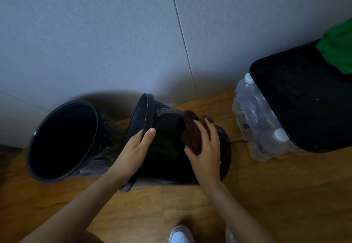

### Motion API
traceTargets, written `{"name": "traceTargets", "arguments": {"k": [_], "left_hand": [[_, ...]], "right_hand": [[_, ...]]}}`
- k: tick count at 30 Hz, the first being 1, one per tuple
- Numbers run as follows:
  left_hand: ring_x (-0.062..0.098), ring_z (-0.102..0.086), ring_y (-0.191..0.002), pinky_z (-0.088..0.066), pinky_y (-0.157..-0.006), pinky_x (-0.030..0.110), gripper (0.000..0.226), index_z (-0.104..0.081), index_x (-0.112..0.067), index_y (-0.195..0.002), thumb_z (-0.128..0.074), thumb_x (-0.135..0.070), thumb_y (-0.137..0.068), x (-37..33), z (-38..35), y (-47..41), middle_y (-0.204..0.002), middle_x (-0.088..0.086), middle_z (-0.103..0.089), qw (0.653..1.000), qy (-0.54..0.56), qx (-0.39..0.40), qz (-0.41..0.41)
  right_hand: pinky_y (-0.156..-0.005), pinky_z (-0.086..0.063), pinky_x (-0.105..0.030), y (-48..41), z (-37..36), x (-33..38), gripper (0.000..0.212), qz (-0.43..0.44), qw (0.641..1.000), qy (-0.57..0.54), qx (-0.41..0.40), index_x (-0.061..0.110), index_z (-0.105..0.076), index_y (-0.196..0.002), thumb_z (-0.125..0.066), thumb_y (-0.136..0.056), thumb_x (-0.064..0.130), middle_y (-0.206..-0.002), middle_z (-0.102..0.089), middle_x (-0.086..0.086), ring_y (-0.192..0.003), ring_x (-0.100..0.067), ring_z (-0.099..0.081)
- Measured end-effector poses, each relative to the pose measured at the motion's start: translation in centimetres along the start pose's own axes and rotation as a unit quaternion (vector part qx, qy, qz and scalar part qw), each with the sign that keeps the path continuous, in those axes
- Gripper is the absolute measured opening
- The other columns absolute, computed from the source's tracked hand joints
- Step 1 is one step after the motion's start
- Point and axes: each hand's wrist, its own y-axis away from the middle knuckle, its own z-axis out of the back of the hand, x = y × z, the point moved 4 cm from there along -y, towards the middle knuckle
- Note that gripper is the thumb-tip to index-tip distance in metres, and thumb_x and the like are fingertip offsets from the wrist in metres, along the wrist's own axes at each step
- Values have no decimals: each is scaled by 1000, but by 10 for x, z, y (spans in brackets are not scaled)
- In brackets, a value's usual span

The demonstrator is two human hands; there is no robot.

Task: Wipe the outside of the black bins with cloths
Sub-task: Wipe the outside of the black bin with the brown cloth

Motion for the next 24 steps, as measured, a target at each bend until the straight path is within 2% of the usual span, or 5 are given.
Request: {"name": "traceTargets", "arguments": {"k": [3,10,16,21,24], "left_hand": [[-10,-61,-90,-43,-68,-1,26,-58,-30,-104,-34,-34,-97,-1,0,2,-104,-6,-66,1000,14,19,4],[6,-64,-99,-45,-84,22,33,-62,-32,-106,-43,-46,-84,3,3,4,-104,-6,-70,995,68,52,54],[23,-62,-84,-45,-69,33,36,-61,-18,-99,-54,-25,-65,-2,4,-3,-89,5,-68,978,153,37,138],[23,-63,-104,-45,-98,41,37,-64,-23,-110,-44,-48,-92,-2,11,-21,-109,5,-68,984,111,-17,138],[22,-61,-102,-45,-95,38,34,-62,-20,-108,-38,-41,-97,-6,12,-19,-108,8,-65,992,58,-31,106]], "right_hand": [[-112,-22,-35,-9,2,-13,63,-8,1000,5,6,24,-41,-137,-68,-81,18,-147,-31,-2,-138,-18,-25],[-104,-39,-50,-11,36,-96,51,-241,968,-24,-66,25,-44,-133,-59,-85,30,-134,-45,-2,-126,-22,-43],[-104,-38,-46,-3,35,-98,52,-220,973,-39,-59,24,-45,-134,-61,-84,27,-134,-47,-2,-126,-21,-43],[-102,-41,-48,5,39,-91,51,-175,983,-35,-43,22,-48,-130,-63,-82,25,-130,-50,0,-122,-17,-46],[-103,-41,-43,11,47,-77,53,-148,987,-43,-52,20,-48,-131,-65,-81,19,-131,-50,1,-123,-14,-45]]}}
